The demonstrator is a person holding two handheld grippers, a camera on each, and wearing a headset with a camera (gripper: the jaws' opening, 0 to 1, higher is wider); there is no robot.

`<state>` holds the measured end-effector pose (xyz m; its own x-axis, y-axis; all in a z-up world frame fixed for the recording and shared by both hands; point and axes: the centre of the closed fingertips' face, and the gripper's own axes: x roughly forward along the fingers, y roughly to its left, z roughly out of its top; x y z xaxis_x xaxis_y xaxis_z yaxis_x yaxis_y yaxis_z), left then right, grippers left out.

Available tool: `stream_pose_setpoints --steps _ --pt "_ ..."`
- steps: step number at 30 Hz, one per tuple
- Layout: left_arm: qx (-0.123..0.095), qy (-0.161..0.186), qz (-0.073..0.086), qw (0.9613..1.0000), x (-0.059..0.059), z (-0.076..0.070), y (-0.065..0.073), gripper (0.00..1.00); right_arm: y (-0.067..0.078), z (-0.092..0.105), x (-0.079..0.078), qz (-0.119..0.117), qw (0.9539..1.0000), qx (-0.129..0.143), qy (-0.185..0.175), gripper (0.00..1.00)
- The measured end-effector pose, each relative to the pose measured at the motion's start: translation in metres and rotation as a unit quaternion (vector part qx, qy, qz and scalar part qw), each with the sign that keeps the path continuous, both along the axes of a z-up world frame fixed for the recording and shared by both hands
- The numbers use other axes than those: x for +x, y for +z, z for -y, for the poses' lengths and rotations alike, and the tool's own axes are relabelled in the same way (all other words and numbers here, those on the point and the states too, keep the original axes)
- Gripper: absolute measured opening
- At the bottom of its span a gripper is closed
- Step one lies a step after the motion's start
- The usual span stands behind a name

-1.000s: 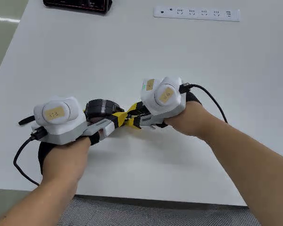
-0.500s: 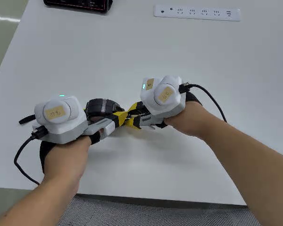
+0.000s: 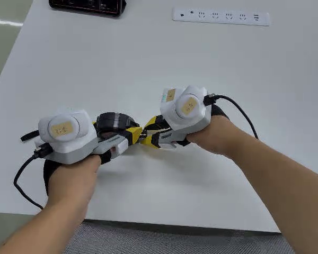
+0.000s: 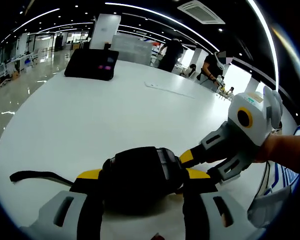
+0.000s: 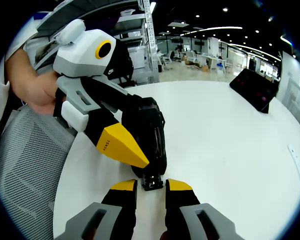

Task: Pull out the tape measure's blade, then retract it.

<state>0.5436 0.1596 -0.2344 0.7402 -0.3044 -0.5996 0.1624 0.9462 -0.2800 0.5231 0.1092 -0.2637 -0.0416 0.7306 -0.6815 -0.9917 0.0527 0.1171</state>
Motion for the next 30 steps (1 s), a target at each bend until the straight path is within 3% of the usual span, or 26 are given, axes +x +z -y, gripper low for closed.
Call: stream_pose_setpoints --steps 9,14,30 --pt "0.006 -0.005 0.005 1.0000 0.000 -0.001 0.002 0.60 0.002 0.003 0.000 0.002 1.0000 -0.002 -0.003 0.21" --pt "0.020 -0.012 0.020 0.9995 0.001 0.000 0.008 0.60 0.003 0.005 0.001 0.001 1.0000 -0.002 -0.009 0.22" --pt "0.022 -0.022 0.034 0.9989 0.003 0.004 0.013 0.68 0.004 0.008 0.002 0.002 0.9999 -0.004 -0.014 0.24"
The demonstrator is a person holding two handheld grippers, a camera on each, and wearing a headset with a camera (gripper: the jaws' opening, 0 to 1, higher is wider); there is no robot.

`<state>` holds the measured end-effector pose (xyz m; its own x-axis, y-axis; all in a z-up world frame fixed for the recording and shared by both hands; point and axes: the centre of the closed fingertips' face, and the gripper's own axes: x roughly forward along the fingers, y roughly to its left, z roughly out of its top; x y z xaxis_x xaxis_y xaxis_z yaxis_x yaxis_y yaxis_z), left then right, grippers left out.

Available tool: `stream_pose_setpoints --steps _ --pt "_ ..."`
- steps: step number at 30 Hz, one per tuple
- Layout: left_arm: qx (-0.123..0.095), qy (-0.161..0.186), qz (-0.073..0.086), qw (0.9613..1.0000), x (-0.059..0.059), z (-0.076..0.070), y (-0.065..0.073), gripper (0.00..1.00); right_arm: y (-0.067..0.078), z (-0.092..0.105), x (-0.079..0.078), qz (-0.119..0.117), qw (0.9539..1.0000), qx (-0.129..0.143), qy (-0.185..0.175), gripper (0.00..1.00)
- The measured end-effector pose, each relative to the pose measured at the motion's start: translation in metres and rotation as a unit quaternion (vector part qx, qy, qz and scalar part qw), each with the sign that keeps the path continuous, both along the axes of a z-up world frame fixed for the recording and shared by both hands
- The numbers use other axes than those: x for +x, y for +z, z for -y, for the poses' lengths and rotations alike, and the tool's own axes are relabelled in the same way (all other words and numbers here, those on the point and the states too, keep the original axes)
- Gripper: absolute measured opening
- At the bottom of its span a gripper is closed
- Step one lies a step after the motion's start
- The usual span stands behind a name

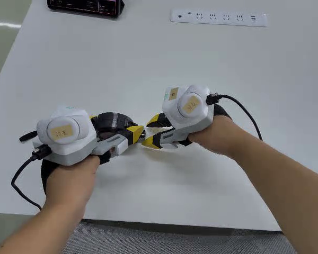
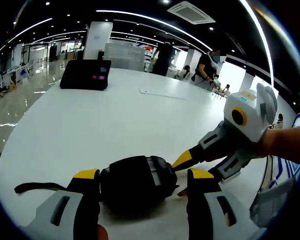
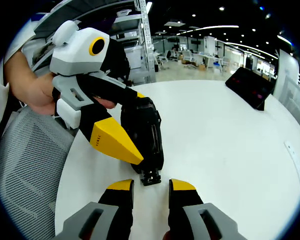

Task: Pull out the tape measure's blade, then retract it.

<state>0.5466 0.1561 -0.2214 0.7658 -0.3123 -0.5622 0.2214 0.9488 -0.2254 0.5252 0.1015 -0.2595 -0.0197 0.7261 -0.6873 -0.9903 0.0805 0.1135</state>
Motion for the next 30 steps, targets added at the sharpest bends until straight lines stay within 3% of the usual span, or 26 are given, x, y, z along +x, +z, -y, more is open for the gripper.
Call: stream_pose_setpoints --steps 9,15,22,30 --pt "0.005 -0.006 0.000 1.0000 -0.003 0.000 0.000 0.70 0.003 0.003 -0.001 0.001 1.0000 0.002 -0.004 0.25" --pt "0.015 -0.021 -0.001 0.9997 -0.007 -0.002 0.000 0.71 0.010 0.015 -0.003 0.006 0.9999 0.007 -0.014 0.29" --pt "0.033 -0.041 0.007 0.9986 -0.013 -0.007 0.006 0.73 0.014 0.031 -0.006 0.012 0.9995 0.005 -0.028 0.32" --pt "0.037 -0.068 0.016 0.9969 -0.017 -0.004 0.013 0.73 0.019 0.048 -0.009 0.019 0.9990 -0.002 -0.039 0.34"
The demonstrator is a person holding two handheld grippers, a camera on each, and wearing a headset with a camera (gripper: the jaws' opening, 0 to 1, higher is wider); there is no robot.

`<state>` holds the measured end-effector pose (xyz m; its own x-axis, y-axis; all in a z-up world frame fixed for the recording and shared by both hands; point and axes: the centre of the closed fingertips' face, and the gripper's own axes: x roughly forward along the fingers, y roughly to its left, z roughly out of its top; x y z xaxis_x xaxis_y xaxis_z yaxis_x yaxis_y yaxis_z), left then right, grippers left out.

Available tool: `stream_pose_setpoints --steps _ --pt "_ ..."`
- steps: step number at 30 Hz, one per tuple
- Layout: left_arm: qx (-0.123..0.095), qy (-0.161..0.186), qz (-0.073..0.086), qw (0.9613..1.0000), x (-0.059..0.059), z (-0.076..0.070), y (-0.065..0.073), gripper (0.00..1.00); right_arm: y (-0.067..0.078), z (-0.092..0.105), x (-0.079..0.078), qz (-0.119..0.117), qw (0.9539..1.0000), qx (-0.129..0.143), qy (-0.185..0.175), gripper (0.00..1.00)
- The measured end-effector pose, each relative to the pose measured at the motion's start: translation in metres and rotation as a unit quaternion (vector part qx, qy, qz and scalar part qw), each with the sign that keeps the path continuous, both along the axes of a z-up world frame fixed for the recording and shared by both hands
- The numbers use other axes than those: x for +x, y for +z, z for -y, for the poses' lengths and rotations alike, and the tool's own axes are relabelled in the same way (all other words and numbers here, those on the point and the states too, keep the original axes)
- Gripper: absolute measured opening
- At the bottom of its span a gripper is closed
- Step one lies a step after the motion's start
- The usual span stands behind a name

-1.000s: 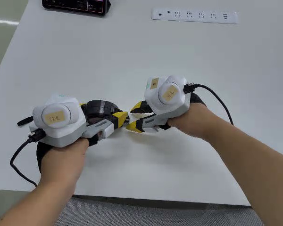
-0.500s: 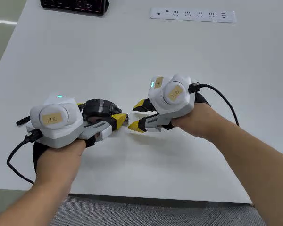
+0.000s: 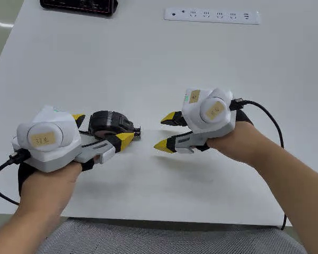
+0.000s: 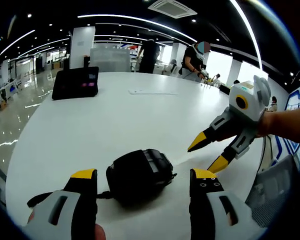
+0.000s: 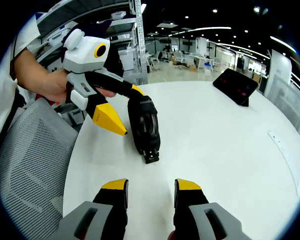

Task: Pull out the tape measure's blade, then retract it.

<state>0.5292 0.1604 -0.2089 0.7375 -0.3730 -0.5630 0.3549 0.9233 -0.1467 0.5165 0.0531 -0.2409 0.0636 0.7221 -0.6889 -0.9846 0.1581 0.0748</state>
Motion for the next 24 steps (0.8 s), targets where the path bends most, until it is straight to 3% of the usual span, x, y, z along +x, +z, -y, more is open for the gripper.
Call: stream_pose_setpoints --steps 5,24 --pt "0.005 -0.022 0.010 0.9997 -0.004 0.003 0.004 0.74 0.002 0.010 -0.002 0.004 1.0000 -0.005 -0.005 0.35" --pt "0.038 -0.074 0.004 0.9965 -0.019 -0.010 0.007 0.78 0.013 0.048 -0.002 0.024 0.9978 -0.011 -0.061 0.52"
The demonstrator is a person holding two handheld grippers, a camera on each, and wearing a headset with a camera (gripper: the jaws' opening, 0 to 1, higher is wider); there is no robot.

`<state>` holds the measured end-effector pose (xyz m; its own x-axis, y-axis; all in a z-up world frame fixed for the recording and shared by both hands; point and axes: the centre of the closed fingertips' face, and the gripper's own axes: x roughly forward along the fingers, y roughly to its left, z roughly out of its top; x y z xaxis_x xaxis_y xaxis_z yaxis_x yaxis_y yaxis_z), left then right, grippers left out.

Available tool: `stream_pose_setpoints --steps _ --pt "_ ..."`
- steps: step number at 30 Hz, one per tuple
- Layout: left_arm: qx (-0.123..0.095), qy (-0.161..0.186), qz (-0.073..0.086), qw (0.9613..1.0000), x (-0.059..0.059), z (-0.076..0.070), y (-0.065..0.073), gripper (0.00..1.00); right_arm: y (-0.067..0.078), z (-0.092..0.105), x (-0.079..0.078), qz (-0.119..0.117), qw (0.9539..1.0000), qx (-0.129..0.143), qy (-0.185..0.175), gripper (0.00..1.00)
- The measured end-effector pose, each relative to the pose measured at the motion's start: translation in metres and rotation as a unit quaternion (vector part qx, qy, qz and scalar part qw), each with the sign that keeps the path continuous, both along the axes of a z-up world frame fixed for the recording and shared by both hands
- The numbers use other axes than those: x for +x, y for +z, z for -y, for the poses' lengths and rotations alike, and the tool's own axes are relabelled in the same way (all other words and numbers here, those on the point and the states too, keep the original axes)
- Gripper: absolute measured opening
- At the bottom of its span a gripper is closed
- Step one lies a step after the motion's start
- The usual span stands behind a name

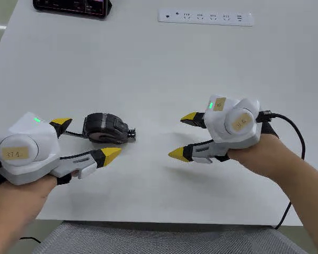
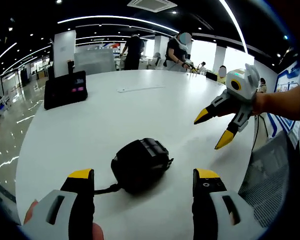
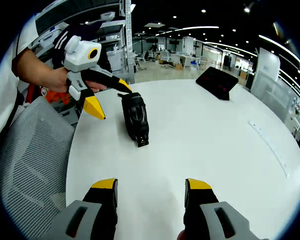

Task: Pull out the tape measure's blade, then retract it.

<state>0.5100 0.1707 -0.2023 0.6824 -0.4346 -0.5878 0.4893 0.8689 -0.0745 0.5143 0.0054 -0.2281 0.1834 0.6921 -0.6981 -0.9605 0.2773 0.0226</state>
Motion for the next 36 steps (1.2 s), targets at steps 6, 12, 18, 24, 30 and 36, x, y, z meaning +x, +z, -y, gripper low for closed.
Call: stream_pose_setpoints --steps 6,12,18,24,30,36 --pt "0.008 -0.011 -0.005 0.9999 -0.003 -0.006 0.000 0.81 0.004 0.011 -0.001 0.005 0.9999 -0.001 -0.014 0.55" --pt "0.013 -0.024 -0.009 0.9996 -0.006 -0.008 0.000 0.86 0.007 0.019 -0.003 0.012 0.9997 -0.003 -0.023 0.61" --pt "0.030 -0.045 -0.005 0.9985 -0.012 -0.009 0.002 0.92 0.011 0.026 -0.006 0.014 0.9995 0.002 -0.029 0.64" --pt "0.034 -0.051 -0.005 0.9981 -0.015 -0.012 0.003 0.98 0.013 0.032 -0.011 0.020 0.9994 0.008 -0.028 0.69" --pt "0.047 -0.061 -0.011 0.9970 -0.020 -0.017 0.001 0.99 0.014 0.037 -0.014 0.017 0.9992 0.013 -0.034 0.73" --pt "0.051 -0.076 -0.011 0.9957 -0.025 -0.022 0.004 0.99 0.013 0.043 -0.018 0.010 0.9990 0.009 -0.042 0.78"
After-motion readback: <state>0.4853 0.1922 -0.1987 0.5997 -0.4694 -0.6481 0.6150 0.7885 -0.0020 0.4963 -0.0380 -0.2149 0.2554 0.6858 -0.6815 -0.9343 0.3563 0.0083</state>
